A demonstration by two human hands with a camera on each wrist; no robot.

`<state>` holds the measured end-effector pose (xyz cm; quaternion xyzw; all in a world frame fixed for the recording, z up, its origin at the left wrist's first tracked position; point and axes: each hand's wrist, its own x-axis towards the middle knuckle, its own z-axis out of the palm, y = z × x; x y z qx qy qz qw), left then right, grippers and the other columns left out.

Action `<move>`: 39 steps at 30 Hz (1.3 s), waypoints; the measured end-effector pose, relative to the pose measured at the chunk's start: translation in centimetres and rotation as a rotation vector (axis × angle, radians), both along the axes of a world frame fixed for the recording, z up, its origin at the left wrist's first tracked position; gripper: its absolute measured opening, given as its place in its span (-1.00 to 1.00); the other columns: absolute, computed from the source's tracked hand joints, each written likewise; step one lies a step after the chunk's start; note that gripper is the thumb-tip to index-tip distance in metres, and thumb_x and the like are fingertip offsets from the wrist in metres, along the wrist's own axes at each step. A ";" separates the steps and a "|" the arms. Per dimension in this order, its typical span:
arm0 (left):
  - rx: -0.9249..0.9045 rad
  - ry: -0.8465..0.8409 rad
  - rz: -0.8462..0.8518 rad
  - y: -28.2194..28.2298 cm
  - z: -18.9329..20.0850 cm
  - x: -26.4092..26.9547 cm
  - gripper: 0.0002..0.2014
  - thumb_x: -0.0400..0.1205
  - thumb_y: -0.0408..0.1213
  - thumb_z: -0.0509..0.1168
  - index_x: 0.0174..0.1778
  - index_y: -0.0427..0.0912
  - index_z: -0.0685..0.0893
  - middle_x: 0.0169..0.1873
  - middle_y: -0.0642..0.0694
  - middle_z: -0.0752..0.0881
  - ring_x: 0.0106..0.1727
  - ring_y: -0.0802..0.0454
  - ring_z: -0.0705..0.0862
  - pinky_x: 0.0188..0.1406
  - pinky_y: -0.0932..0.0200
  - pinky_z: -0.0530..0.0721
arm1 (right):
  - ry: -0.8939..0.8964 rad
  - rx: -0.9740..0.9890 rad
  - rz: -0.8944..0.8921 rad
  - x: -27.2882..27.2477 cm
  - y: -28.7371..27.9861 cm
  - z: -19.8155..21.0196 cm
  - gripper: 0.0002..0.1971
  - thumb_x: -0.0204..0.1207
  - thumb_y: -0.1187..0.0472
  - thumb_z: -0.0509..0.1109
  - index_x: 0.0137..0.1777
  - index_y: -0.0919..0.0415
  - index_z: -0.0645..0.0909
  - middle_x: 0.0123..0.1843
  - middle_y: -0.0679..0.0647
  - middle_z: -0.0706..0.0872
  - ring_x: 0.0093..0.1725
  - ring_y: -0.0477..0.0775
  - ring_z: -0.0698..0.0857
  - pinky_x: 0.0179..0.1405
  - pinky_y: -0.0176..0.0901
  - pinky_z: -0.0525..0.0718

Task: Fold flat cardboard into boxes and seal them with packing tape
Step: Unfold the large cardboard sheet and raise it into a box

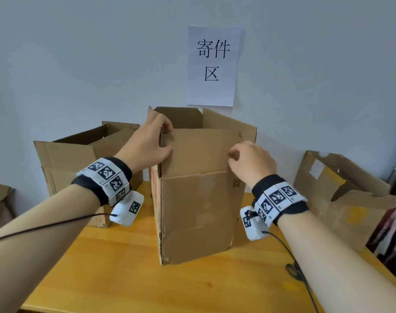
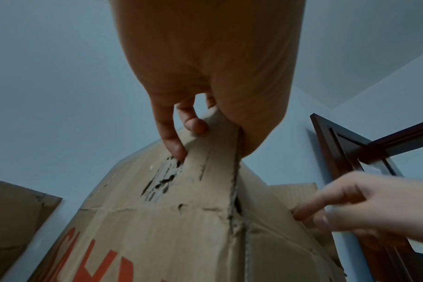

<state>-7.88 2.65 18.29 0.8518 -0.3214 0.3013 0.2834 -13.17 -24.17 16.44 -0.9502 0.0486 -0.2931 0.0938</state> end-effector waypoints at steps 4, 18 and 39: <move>0.023 0.039 0.006 0.0 -0.2 0.4 -0.55 0.54 -0.31 0.51 0.23 -0.05 0.43 0.19 0.06 0.39 -0.05 0.12 0.56 -0.12 0.28 0.66 | 0.095 -0.019 0.132 -0.6 2.8 1.1 -0.74 0.64 -0.02 0.30 0.14 -0.04 0.80 0.42 -0.03 0.69 0.34 0.20 0.64 0.18 0.01 0.58; -0.048 0.043 -0.099 -0.4 -0.9 -0.2 -0.65 0.75 0.12 0.20 0.38 0.06 0.48 0.27 0.18 0.41 0.04 0.39 0.53 -0.07 0.38 0.52 | 0.433 0.175 0.415 0.7 9.4 -2.6 -0.34 0.49 -0.48 0.25 0.58 -0.33 0.40 0.55 -0.19 0.56 0.72 0.11 0.14 0.63 0.39 -0.11; -0.692 0.234 0.410 0.6 -2.9 2.6 -0.28 0.68 0.04 0.30 0.68 -0.17 0.19 0.61 -0.20 0.25 0.61 -0.20 0.25 0.57 -0.21 0.30 | 0.119 0.799 0.317 -4.0 -7.4 -3.8 -0.70 0.58 0.06 0.51 -0.10 0.37 0.75 -0.11 0.17 0.85 -0.03 0.20 0.82 0.14 0.08 0.72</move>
